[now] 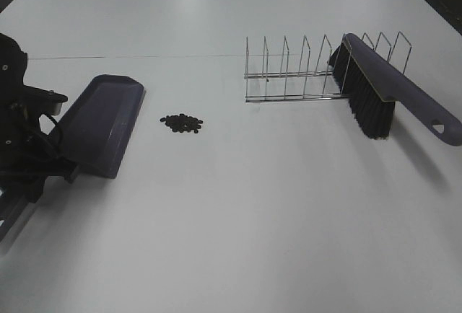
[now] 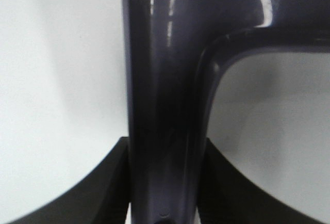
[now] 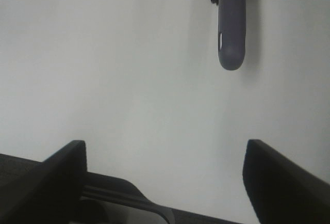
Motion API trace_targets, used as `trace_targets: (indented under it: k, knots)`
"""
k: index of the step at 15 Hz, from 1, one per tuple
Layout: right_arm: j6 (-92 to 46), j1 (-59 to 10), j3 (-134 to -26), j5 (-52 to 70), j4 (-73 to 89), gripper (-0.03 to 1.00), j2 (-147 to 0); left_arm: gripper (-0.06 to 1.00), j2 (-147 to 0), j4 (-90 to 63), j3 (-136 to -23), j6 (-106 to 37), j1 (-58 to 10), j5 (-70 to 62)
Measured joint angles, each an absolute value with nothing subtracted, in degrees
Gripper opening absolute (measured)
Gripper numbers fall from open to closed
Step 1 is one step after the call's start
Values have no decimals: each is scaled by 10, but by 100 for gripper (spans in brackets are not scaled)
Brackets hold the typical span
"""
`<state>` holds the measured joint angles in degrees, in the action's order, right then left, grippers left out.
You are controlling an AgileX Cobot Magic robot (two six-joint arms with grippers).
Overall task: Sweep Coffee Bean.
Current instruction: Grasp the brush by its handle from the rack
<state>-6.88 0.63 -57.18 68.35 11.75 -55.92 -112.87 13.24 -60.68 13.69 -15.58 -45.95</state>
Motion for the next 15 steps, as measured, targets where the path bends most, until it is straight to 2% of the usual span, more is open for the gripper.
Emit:
trace_targets:
  k: [7,15]
  knots:
    - [-69,6,-663,699,117,69,-610,33,-1129,135,-607,104,-156,-458]
    - [-69,6,-782,699,89,68,-819,33,-1129,134,-607,103,-156,-459]
